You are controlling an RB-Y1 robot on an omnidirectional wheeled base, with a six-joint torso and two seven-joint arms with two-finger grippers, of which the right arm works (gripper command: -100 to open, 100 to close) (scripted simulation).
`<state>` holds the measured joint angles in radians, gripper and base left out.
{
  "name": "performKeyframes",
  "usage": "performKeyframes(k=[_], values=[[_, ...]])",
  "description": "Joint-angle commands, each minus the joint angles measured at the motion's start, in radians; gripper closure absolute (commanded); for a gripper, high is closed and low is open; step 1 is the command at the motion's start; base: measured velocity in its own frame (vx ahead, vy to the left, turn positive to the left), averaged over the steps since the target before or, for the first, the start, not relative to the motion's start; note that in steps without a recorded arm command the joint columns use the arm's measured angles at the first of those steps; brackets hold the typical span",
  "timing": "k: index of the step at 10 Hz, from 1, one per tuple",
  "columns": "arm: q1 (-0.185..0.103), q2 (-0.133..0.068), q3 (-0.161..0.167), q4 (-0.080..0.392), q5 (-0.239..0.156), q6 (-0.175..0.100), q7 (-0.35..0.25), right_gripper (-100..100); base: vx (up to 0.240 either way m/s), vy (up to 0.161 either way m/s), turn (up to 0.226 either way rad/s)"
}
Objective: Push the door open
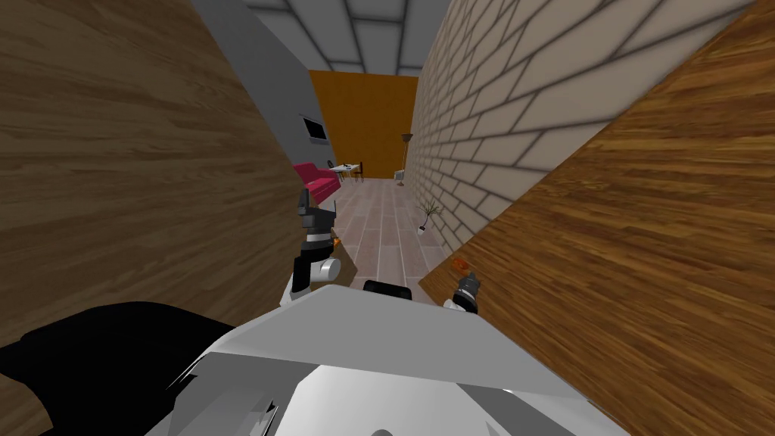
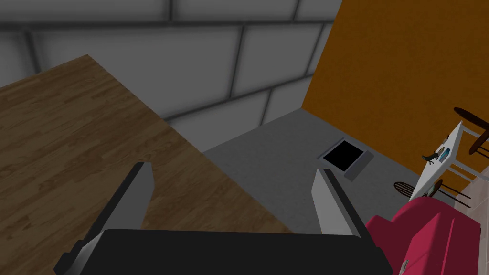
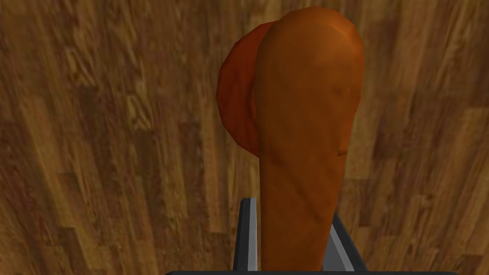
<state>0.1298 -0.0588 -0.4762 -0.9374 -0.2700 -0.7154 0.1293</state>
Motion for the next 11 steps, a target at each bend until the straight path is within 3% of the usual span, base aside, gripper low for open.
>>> performKeyframes(k=[1,2,9,11], values=[[-0.013,-0.020,-0.017,0.027,-0.007,-0.030,-0.003,100,0.158,-0.024,-0.039],[-0.012,-0.013,-0.039,0.028,-0.019,-0.031,0.003,100,0.201,-0.026,-0.069],[-0.007,0.031,-0.102,0.028,-0.053,-0.034,0.021,100,0.204,-0.012,-0.063],[0.005,0.012,-0.125,0.032,-0.065,-0.036,0.025,100,0.094,-0.018,-0.047]])
